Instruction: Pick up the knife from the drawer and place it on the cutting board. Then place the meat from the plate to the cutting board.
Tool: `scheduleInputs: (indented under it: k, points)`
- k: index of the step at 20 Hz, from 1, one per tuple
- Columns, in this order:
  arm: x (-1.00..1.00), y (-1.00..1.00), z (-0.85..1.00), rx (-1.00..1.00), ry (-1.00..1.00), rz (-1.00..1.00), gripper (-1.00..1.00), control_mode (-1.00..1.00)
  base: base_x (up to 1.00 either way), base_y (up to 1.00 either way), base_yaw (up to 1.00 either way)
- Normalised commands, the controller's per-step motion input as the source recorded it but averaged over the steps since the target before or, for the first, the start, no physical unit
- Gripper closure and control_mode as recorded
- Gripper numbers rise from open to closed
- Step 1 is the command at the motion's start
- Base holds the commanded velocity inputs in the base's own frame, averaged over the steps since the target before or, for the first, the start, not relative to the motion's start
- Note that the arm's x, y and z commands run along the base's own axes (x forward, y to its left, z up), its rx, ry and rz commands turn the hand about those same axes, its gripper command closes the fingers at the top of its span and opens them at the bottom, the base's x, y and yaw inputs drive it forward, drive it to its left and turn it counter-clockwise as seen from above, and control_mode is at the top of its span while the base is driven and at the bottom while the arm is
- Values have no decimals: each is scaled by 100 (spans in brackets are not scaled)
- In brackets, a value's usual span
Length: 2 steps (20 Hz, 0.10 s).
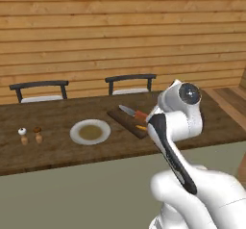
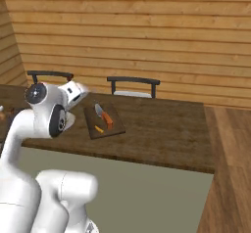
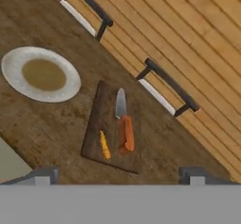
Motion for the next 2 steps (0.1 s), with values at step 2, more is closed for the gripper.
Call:
scheduleInputs:
  k: [2]
  points:
    - [-100, 0, 67, 0, -35, 0, -100, -100, 0, 0, 0]
